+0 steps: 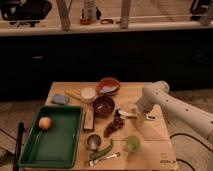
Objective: Place brush in paper cup
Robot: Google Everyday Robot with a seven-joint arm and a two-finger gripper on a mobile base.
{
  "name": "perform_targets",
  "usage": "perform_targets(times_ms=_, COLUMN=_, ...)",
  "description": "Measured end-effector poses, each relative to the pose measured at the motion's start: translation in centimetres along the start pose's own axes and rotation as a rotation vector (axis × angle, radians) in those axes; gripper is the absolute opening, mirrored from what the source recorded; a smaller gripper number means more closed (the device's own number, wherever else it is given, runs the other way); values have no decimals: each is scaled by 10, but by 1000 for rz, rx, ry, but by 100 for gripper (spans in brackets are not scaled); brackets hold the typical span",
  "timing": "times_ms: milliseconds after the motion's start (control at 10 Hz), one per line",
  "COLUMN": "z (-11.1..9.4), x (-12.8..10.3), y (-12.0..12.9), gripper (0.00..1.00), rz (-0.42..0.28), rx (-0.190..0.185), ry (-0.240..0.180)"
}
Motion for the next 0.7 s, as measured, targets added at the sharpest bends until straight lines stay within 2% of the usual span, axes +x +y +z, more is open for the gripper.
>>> perform_targets(times_ms=300, z=7, x=5, y=-3, gripper=43, rz=17, rx=-15, ry=6)
perform_targets(times_ms=400, z=7, x=4, y=-5, gripper=31, rz=17, rx=-14, ry=6)
perform_targets(times_ms=700, z=4, x=6, y=-3, gripper=3, rz=12, rx=-22, ry=14)
